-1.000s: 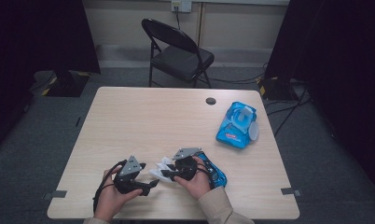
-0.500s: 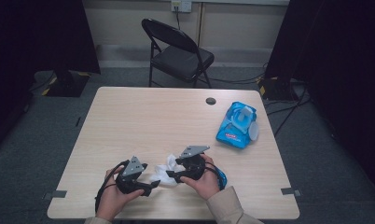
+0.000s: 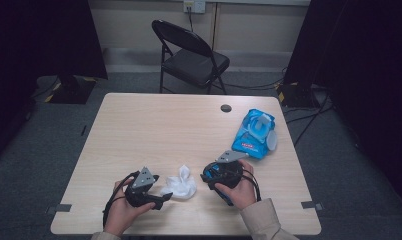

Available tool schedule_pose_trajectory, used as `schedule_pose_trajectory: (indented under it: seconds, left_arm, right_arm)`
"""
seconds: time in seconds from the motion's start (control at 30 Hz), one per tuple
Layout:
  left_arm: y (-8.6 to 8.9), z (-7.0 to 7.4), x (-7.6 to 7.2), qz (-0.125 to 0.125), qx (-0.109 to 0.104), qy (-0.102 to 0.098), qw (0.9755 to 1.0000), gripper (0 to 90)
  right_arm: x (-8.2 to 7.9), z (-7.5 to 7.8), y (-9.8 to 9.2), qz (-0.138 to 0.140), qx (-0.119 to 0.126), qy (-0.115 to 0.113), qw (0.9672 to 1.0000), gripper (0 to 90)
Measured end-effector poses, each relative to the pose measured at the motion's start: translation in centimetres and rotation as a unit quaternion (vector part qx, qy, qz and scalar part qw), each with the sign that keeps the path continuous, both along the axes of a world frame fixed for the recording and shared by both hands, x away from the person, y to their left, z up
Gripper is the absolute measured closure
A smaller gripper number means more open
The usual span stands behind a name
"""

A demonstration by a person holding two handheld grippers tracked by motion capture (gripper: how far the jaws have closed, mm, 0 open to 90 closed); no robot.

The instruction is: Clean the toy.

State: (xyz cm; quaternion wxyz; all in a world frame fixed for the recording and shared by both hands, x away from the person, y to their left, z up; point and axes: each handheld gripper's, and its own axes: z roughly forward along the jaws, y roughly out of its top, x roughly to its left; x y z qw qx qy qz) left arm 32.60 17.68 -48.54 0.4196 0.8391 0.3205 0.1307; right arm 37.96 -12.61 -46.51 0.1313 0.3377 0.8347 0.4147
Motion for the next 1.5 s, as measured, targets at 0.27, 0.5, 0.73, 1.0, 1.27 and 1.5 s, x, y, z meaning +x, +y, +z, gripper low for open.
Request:
schedule_pose_trajectory:
  seconds: [0.27, 0.5, 0.73, 1.0, 1.27, 1.5]
  left_arm:
    - [0.1, -0.1, 0.1, -0.002, 0.003, 0.003, 1.0000, 19.7]
    - [0.0, -0.3, 0.1, -0.004, 0.002, 0.006, 1.0000, 19.7]
    - [0.1, -0.5, 0.2, -0.002, 0.003, 0.007, 1.0000, 19.6]
    - [-0.1, -0.5, 0.2, -0.002, 0.002, 0.009, 1.0000, 19.6]
    - [-0.1, -0.5, 0.3, -0.005, 0.005, 0.008, 0.9999, 19.6]
    - [-0.1, -0.4, 0.2, -0.005, 0.006, 0.004, 1.0000, 19.6]
  right_arm:
    - [0.4, -1.6, -0.9, -0.015, -0.010, 0.012, 0.9998, 19.0]
    - [0.9, -2.9, -0.6, -0.021, -0.020, 0.023, 0.9993, 18.5]
    - [1.3, -3.7, -0.4, -0.020, -0.032, 0.030, 0.9988, 18.5]
    - [1.3, -4.0, -0.4, -0.022, -0.038, 0.027, 0.9987, 18.7]
    - [1.3, -4.0, -0.3, -0.023, -0.042, 0.027, 0.9985, 20.3]
    - [1.1, -3.8, 0.1, -0.021, -0.058, 0.023, 0.9978, 25.3]
